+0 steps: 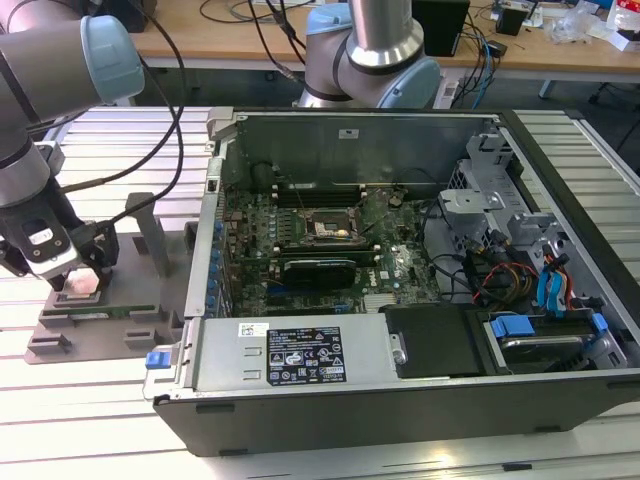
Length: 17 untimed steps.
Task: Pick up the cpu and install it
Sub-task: 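Pick up the cpu and move it towards the insertion slot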
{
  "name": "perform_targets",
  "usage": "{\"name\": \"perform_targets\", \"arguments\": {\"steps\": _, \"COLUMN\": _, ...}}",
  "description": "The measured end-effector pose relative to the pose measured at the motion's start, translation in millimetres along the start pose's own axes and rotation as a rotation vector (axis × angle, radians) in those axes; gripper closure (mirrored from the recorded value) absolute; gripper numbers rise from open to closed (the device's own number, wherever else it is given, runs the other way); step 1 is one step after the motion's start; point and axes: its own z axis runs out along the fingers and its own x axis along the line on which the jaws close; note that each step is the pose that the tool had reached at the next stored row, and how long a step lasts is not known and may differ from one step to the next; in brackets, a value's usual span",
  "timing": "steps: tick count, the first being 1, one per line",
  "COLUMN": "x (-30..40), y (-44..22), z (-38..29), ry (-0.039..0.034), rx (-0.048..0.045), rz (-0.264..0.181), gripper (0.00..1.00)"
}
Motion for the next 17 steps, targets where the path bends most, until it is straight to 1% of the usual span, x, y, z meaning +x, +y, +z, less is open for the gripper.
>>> {"name": "perform_targets", "arguments": {"steps": 3, "x": 0.0, "y": 0.0, "z": 0.1, "ry": -0.0001, "rx": 0.0, "rz": 0.0, "gripper": 0.34}}
{"name": "perform_targets", "arguments": {"steps": 4, "x": 0.0, "y": 0.0, "z": 0.1, "ry": 0.0001, "rx": -0.0001, "rz": 0.0, "gripper": 0.35}}
{"name": "perform_targets", "arguments": {"steps": 5, "x": 0.1, "y": 0.0, "z": 0.0, "ry": 0.0002, "rx": 0.0, "rz": 0.0, "gripper": 0.42}}
{"name": "perform_targets", "arguments": {"steps": 6, "x": 0.1, "y": 0.0, "z": 0.1, "ry": 0.0, "rx": 0.0, "rz": 0.0, "gripper": 0.42}}
{"name": "perform_targets", "arguments": {"steps": 7, "x": 0.0, "y": 0.0, "z": 0.2, "ry": -0.0001, "rx": -0.0001, "rz": 0.0, "gripper": 0.45}}
{"name": "perform_targets", "arguments": {"steps": 15, "x": -0.1, "y": 0.0, "z": 0.0, "ry": -0.0004, "rx": -0.0002, "rz": 0.0, "gripper": 0.45}}
{"name": "perform_targets", "arguments": {"steps": 17, "x": -0.2, "y": 0.0, "z": -2.9, "ry": -0.0005, "rx": -0.0001, "rz": 0.0, "gripper": 0.45}}
